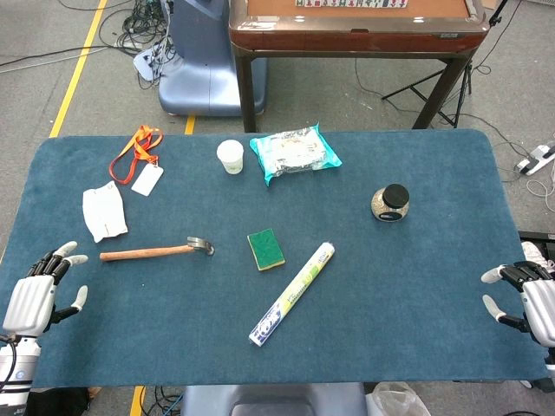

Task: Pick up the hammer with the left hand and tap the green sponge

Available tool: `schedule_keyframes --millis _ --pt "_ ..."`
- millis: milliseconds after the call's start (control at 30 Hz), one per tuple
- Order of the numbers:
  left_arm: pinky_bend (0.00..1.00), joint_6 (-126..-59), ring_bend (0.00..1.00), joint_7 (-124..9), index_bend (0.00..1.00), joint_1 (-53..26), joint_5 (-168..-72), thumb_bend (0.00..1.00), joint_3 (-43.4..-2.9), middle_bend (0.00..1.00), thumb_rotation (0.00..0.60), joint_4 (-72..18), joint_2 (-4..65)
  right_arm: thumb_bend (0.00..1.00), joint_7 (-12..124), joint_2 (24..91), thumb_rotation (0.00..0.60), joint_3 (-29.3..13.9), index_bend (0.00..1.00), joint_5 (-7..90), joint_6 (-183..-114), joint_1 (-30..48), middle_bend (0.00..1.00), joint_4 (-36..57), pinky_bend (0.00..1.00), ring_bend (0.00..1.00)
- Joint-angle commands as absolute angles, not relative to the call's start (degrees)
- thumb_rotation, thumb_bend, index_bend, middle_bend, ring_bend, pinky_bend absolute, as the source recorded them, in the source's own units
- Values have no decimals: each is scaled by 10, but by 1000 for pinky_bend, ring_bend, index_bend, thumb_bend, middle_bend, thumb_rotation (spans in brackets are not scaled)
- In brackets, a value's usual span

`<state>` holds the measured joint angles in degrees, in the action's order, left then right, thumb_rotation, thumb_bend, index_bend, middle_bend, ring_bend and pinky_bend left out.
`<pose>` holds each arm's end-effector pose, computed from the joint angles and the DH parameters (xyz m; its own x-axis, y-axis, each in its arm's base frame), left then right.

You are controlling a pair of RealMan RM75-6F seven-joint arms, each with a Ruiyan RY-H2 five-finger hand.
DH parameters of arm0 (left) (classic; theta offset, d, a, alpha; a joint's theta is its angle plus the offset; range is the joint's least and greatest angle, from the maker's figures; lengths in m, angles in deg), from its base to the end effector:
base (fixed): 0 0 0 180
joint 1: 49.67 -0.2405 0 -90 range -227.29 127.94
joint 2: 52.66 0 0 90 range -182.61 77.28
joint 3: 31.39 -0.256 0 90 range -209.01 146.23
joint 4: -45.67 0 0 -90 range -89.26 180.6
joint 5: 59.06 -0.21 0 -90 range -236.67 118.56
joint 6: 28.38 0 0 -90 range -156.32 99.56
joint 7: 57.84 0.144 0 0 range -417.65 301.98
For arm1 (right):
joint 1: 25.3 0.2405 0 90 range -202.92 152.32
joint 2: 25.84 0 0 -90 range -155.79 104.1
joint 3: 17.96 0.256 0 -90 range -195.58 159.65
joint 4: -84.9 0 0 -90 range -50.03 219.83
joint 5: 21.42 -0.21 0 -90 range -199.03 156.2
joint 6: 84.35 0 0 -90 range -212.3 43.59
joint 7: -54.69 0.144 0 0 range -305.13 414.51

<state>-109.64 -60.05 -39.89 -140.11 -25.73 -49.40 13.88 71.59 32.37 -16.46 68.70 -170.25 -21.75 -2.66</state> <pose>-0.2907 0.2154 0.1431 0.2610 0.0025 0.9653 0.9652 -0.0161 -0.2609 -0.3293 -0.1701 0.1963 0.2995 -0.0252 0.9538 -0.9534 -0.0469 0.2982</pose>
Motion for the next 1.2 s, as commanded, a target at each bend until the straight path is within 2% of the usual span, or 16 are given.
schedule_keyframes --millis 33,667,1067,1200 --pt "150 -1096 118 -600 283 -399 -1401 372 -258 138 600 -494 139 317 716 324 600 -165 457 688 -1705 -218 451 -26 259 393" --pt "151 -1078 118 -591 282 -381 -1403 373 -253 138 600 -491 149 317 732 332 600 -153 457 680 -1729 -226 451 -12 259 393" --pt "150 -981 99 -556 229 -312 -1377 363 -236 138 600 -480 174 317 731 333 600 -152 457 680 -1727 -226 451 -11 259 393" --pt "150 -938 87 -527 205 -280 -1350 304 -226 138 600 -473 190 317 730 333 600 -152 457 680 -1725 -225 451 -11 259 393"
